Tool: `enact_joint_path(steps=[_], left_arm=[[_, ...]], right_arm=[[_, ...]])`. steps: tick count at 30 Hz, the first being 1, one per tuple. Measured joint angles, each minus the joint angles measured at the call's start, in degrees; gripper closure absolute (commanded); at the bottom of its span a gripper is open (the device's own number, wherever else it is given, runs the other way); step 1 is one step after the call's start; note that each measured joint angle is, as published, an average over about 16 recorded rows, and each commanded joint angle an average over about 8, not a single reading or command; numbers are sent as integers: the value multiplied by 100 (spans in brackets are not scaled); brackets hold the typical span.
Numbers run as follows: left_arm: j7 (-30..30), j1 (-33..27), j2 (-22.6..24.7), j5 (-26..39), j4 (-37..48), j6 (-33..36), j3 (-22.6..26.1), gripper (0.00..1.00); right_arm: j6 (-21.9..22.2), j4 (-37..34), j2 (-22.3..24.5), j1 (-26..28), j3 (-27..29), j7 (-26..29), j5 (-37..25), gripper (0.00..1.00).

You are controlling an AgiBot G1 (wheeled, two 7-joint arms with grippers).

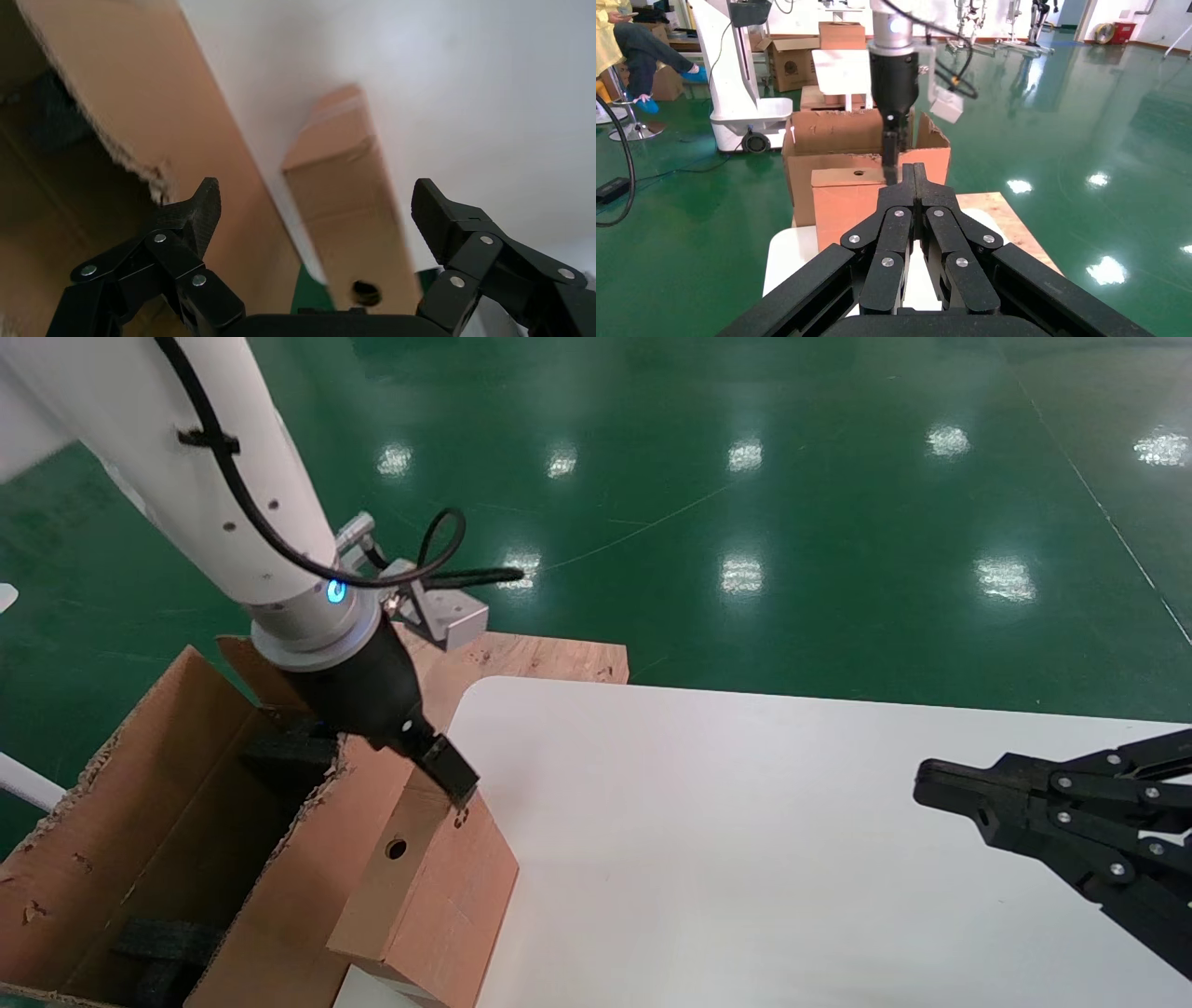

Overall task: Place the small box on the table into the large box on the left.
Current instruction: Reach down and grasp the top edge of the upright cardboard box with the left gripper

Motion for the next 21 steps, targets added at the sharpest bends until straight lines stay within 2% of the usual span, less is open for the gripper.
enact_joint_path(steps=[8,21], left_arm=[[-41,-35,-53,-253,-80,-57,325,0],[-162,15,-1,-369,-55,-199,584,0]], right_arm=[[1,0,1,1,-3,-1,2,100],[3,0,3,2,-7,-4,5,100]])
